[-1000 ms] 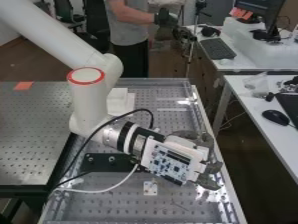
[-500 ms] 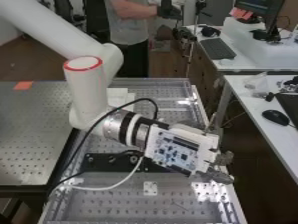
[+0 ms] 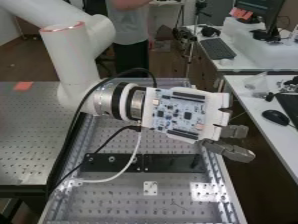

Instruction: Grab the chopstick and place it in the clear container

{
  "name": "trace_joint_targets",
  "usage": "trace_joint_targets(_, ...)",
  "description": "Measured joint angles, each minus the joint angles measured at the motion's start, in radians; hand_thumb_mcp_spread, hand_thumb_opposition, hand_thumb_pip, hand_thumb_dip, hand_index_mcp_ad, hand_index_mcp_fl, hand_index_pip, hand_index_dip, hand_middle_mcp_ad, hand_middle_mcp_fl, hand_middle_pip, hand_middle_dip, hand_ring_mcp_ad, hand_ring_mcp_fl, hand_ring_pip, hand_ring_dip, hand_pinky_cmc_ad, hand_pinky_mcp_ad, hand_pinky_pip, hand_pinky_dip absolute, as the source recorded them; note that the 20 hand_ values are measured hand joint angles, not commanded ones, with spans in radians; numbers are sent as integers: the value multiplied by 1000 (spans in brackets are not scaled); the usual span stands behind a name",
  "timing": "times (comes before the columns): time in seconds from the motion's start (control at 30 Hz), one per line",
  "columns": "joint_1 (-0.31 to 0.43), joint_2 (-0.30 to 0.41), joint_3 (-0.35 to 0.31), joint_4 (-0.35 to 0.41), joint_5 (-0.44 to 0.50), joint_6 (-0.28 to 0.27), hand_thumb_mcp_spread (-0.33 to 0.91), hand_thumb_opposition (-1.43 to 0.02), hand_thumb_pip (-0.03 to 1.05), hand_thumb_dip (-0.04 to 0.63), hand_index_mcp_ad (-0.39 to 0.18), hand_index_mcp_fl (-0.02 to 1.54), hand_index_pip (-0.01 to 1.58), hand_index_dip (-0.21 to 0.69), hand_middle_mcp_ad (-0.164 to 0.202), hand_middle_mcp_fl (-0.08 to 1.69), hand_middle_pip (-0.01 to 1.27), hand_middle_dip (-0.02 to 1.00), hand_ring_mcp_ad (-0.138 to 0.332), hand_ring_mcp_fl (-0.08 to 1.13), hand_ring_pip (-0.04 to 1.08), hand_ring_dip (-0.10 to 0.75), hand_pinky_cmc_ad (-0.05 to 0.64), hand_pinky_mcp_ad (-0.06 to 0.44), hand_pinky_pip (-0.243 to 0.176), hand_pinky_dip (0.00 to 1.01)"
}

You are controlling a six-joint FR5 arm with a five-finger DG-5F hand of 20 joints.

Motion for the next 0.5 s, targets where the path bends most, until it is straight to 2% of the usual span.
trace_joint_targets(0.2, 6, 76, -21, -30, -14, -53, 803, -1065, 435, 267, -87, 1288, 291, 412, 66, 1288, 269, 686, 52, 750, 113, 503, 463, 265, 40, 152)
trace_joint_targets(0.37, 39, 150, -75, -39, -4, -104, 803, -1065, 435, 267, -91, 1297, 267, 417, 65, 1286, 271, 684, 52, 784, 113, 503, 463, 265, 44, 154)
trace_joint_targets(0.5, 95, 208, -137, -35, 25, -129, 810, -1082, 424, 272, -91, 1321, 246, 429, 70, 1283, 271, 684, 51, 812, 112, 501, 466, 264, 45, 154)
